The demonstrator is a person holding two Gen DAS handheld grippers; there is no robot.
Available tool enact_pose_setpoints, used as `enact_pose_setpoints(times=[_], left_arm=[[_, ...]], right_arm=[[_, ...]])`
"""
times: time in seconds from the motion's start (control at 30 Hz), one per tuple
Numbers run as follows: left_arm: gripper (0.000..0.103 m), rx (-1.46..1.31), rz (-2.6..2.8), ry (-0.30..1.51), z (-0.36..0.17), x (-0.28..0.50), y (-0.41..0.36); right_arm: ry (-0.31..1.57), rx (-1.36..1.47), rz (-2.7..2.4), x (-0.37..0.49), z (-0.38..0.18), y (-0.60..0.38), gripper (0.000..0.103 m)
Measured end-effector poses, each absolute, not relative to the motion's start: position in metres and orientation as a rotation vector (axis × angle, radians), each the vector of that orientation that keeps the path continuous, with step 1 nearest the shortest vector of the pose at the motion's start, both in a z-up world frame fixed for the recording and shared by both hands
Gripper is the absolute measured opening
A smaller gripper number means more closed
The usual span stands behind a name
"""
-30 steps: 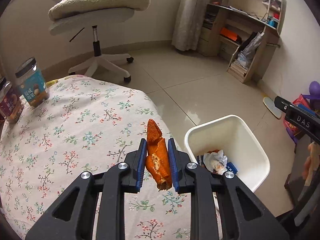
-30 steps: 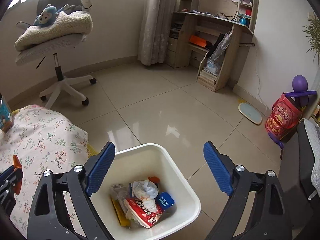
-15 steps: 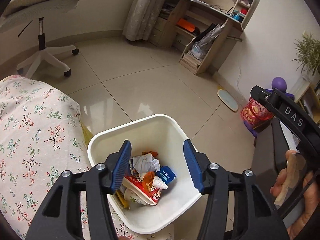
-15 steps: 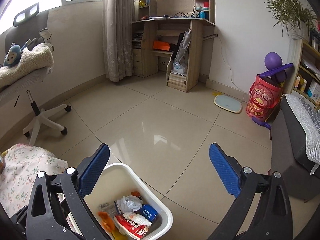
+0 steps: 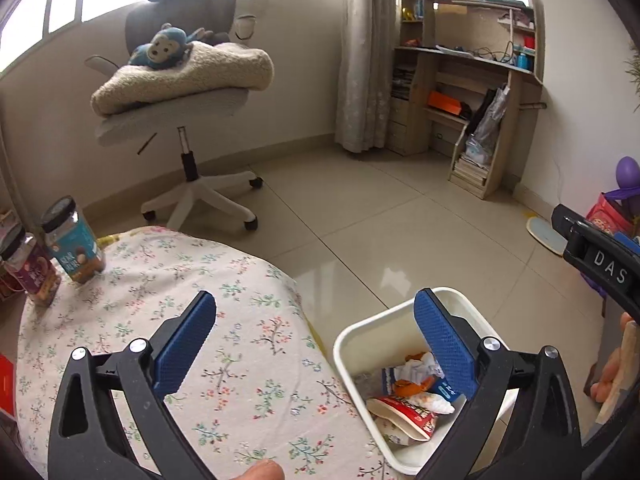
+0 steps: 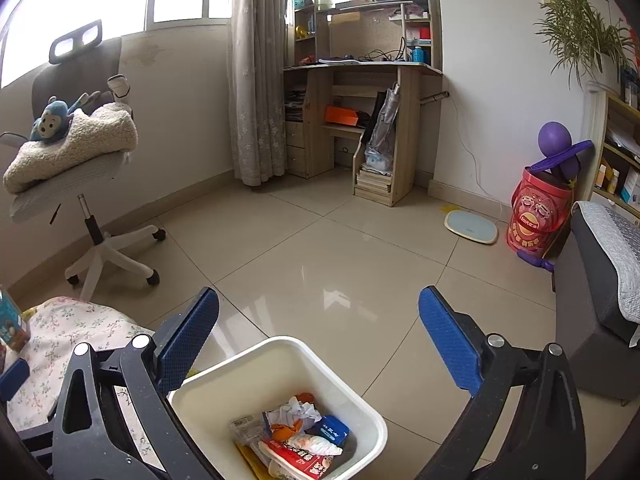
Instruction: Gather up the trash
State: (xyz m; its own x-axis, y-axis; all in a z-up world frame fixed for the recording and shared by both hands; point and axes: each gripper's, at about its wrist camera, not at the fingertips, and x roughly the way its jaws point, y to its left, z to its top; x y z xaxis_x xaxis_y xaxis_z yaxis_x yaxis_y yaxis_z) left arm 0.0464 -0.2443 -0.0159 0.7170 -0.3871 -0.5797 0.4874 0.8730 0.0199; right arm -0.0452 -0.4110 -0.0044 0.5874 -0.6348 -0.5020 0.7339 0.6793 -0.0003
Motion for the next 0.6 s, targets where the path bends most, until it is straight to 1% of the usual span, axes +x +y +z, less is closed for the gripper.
enact_pose_setpoints(times=[0.1, 0.2, 0.4, 0.6], left_arm=[[0.097, 0.167, -0.385, 0.539, -0.005, 0.049, -0.217], [0.097, 0.127, -0.303, 0.529, 0.001, 0.054, -0.189], [0.097, 0.080, -0.203, 0.592, 0.007, 0.066, -0.140], [0.097, 0.043, -0.131, 0.598, 0.005, 0.069, -0.096]], right_arm=[[0.494, 0.204, -0.743, -0.037, -0.002, -0.390, 0.096], [0.484, 0.174, -0.697, -0.030, 0.001, -0.365, 0.096], [0.511, 0.122, -0.613, -0.010, -0.002, -0.320, 0.096], [0.537, 0.085, -0.519, 0.007, -0.006, -0.277, 0.096]])
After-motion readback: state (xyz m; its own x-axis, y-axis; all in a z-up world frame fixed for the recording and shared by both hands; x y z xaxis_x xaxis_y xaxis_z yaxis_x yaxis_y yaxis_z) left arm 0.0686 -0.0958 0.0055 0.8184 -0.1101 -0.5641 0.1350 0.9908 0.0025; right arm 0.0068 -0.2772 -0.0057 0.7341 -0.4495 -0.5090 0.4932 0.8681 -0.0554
